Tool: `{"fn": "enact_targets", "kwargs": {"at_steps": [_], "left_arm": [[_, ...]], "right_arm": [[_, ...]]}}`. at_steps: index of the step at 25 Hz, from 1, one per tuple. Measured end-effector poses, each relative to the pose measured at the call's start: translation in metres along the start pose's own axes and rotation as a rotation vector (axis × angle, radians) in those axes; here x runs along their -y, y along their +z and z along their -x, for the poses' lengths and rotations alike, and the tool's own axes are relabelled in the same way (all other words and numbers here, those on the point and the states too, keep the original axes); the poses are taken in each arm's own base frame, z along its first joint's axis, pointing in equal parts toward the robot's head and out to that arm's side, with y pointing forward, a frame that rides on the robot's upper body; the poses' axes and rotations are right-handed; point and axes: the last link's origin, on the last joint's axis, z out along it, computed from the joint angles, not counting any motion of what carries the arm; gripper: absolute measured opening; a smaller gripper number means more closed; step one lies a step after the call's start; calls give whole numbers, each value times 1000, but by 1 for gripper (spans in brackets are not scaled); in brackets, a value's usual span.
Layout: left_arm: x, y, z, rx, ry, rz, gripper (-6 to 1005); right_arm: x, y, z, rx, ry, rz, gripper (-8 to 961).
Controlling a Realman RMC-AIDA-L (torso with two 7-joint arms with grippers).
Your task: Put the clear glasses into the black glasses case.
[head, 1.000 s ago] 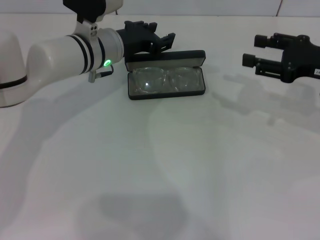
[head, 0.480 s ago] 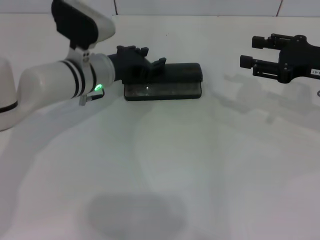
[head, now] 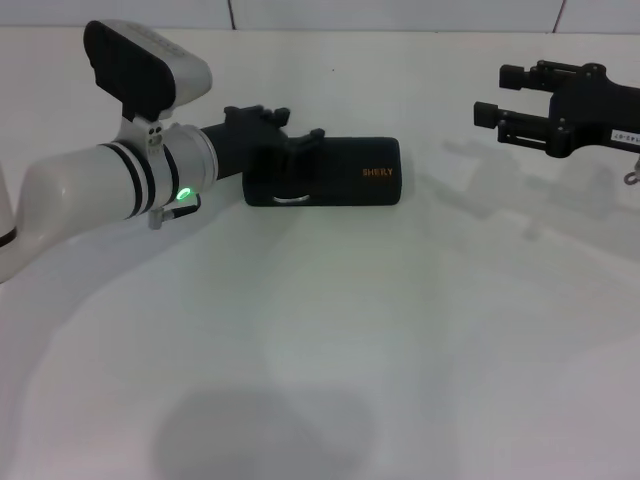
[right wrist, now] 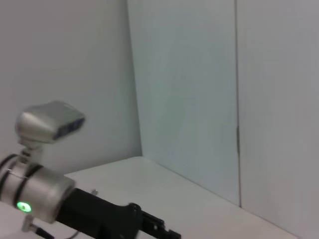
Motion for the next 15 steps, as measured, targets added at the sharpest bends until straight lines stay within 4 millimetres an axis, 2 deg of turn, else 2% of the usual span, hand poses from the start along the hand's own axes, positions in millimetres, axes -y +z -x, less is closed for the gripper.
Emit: {"fn": "enact_targets", "kwargs": {"at_steps": [3, 8, 15], "left_arm": [[-6, -11, -9, -102, -8, 51, 564], [-9, -46, -21, -394, -38, 92, 564], [-17, -79, -20, -557, -43, 182, 565]], "right_arm": [[3, 2, -1, -5, -2, -29, 617], [5, 1, -2, -8, -4, -49, 611], [5, 1, -2, -10, -34, -50, 609]]}}
